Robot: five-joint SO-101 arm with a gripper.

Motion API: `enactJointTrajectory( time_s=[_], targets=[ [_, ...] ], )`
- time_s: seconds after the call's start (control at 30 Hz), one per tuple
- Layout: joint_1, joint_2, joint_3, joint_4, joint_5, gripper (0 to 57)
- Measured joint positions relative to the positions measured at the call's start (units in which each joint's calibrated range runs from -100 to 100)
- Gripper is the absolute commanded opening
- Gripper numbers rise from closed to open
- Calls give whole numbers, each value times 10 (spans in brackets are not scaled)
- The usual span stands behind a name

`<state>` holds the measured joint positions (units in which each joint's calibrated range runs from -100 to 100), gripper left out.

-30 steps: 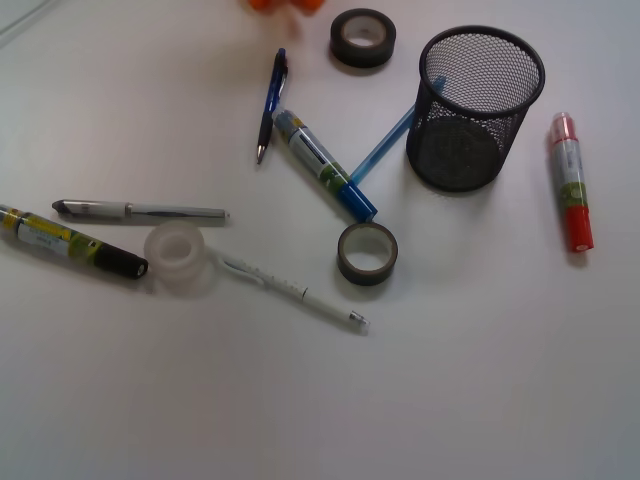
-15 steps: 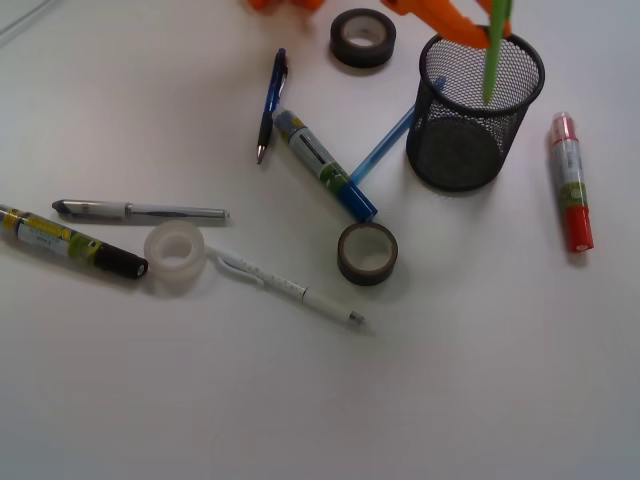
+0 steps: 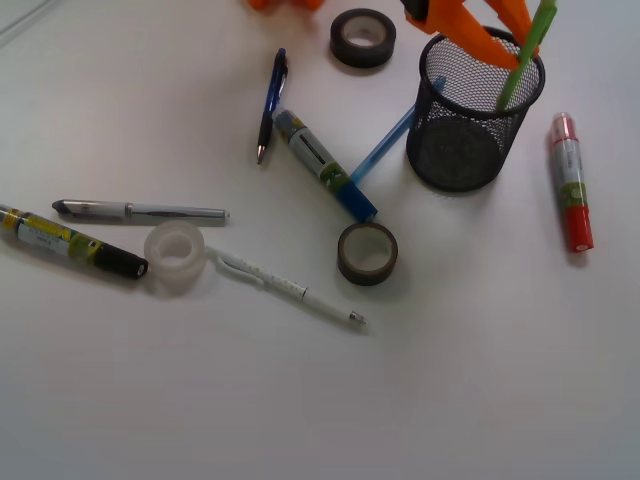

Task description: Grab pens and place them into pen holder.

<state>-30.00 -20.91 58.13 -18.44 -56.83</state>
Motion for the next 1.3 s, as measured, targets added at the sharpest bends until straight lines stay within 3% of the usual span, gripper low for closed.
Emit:
enactJointTrajectory(
  time_s=[0.43, 0.67, 0.83, 1.0, 1.3],
  targets=[
    [11, 0, -8, 97, 159, 238],
    [112, -2, -154, 450, 255, 238],
    [237, -1, -236, 690, 355, 237],
    [331, 57, -286, 744, 420, 237],
    [377, 173, -455, 750, 469, 237]
  ],
)
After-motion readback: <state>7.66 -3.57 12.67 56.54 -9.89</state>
